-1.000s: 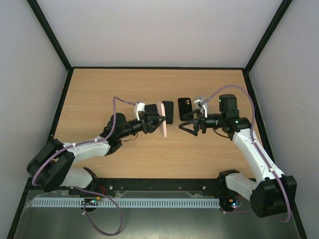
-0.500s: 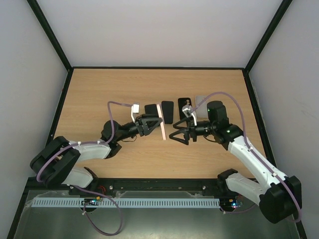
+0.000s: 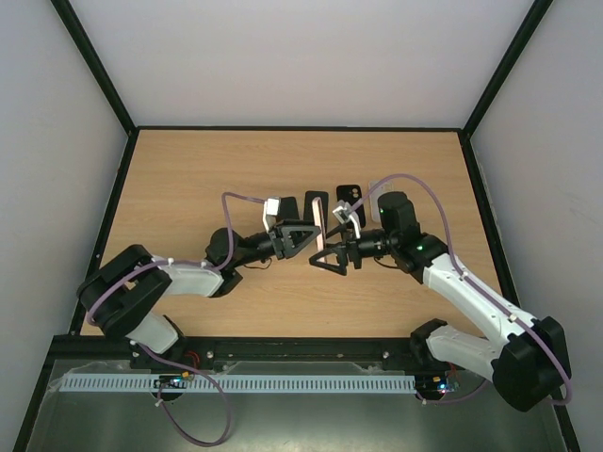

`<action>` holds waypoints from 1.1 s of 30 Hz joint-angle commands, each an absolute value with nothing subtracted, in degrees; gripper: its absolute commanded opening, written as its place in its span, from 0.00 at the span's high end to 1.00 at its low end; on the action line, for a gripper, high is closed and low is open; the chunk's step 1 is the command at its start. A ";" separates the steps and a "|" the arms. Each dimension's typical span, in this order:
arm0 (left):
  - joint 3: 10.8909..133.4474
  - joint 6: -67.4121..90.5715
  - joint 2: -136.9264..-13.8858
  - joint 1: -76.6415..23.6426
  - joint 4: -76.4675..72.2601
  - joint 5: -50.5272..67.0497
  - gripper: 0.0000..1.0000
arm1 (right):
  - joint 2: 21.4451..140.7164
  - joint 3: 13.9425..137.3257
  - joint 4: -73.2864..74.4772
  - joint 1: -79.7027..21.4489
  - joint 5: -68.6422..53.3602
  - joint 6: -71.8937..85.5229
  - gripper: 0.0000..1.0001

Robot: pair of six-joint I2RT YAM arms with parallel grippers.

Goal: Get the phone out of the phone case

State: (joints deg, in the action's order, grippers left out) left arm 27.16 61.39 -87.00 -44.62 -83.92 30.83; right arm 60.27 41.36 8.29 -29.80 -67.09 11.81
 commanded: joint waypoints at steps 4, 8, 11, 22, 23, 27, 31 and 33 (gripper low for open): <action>29.41 62.45 -86.85 -46.10 -92.85 29.20 0.67 | 57.98 39.15 4.16 -30.56 -66.38 12.68 0.20; 28.60 61.09 -86.12 -46.18 -90.15 27.72 0.47 | 54.10 39.87 9.96 -30.56 -61.14 7.61 0.39; 28.00 56.10 -83.37 -47.05 -83.92 25.88 0.30 | 52.12 41.21 16.85 -30.56 -52.16 1.68 0.53; 44.81 39.68 -78.46 -56.52 -31.90 -1.25 0.30 | 50.97 42.69 21.80 -30.52 -32.28 -1.15 0.66; 45.54 40.19 -78.93 -56.86 -30.99 -3.32 0.33 | 51.05 42.71 21.85 -30.56 -31.62 -1.00 0.66; 45.60 41.69 -79.72 -57.52 -32.14 -5.32 0.42 | 50.83 42.59 21.85 -30.51 -31.10 -0.67 0.67; 47.57 42.08 -81.70 -57.62 -30.56 -6.17 0.46 | 50.13 41.84 21.62 -30.58 -30.63 -0.86 0.67; 49.01 41.59 -83.41 -57.66 -30.00 -5.29 0.50 | 49.93 41.84 21.65 -30.56 -30.45 -1.05 0.67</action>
